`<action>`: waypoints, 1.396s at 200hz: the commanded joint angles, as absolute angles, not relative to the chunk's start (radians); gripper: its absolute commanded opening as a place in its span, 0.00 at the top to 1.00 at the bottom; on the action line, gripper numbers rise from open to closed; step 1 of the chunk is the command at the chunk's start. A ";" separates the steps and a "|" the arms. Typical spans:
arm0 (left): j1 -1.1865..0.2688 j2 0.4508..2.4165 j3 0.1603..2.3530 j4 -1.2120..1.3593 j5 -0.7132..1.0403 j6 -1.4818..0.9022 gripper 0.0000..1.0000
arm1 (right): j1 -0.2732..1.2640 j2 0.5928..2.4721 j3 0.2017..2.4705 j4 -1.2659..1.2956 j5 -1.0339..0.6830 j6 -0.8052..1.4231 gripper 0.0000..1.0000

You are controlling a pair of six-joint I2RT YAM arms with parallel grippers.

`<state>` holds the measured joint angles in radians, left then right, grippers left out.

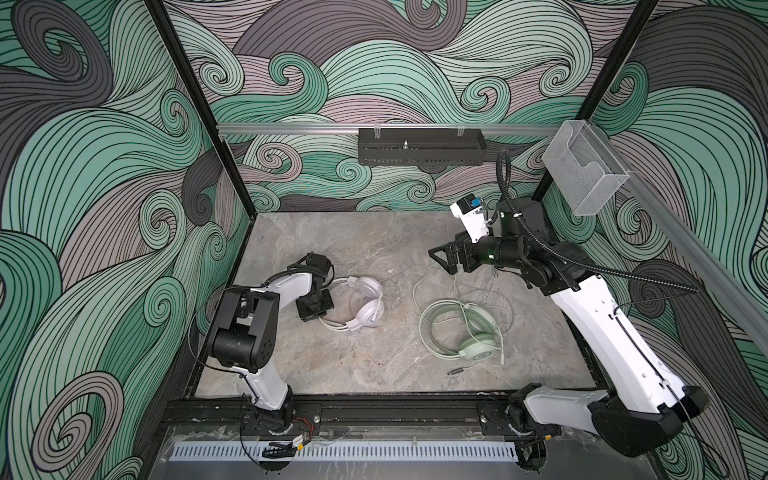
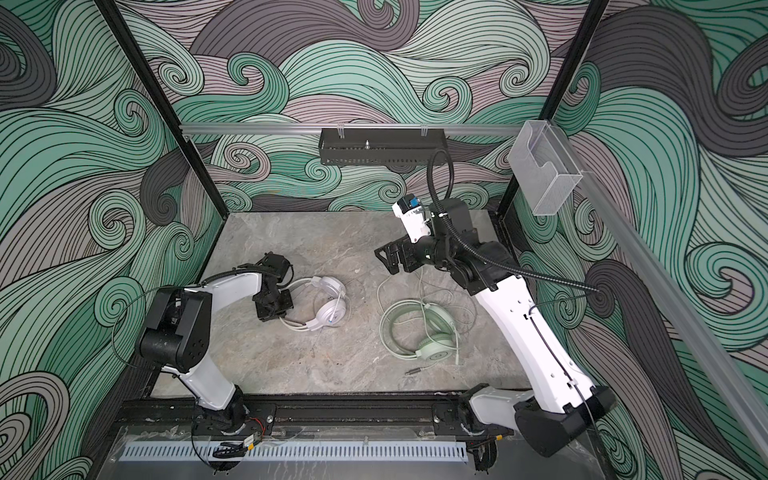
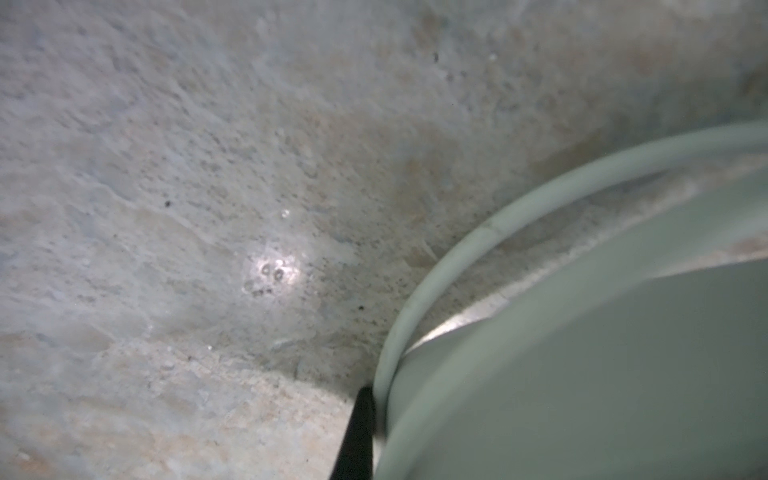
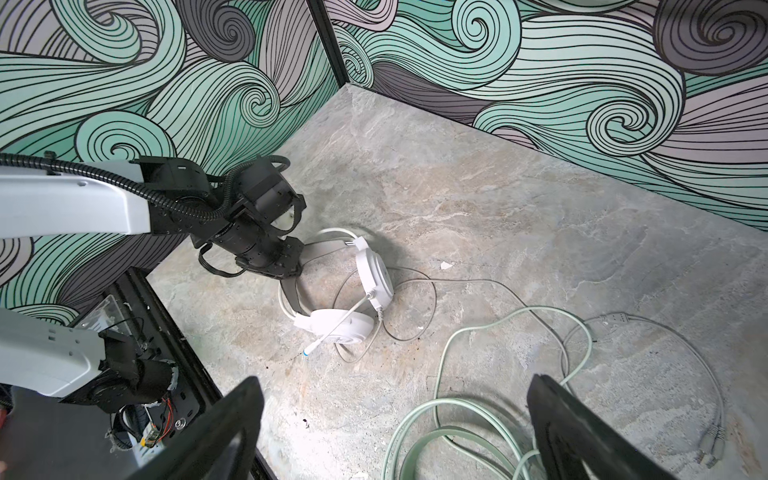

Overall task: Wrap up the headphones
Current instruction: 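Lift the white headset high with the left gripper while the right gripper moves inward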

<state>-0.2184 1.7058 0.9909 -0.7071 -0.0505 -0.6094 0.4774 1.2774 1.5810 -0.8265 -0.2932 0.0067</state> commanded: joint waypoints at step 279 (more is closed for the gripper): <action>-0.468 1.546 2.379 -1.120 -0.063 -0.296 1.00 | 0.583 1.106 1.066 -0.047 -0.770 0.021 0.01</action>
<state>-0.4610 1.5436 2.3211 -1.1389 -0.1318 -0.2722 0.5797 1.1027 1.0840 -0.1154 -0.7994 0.0082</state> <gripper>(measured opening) 0.072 0.992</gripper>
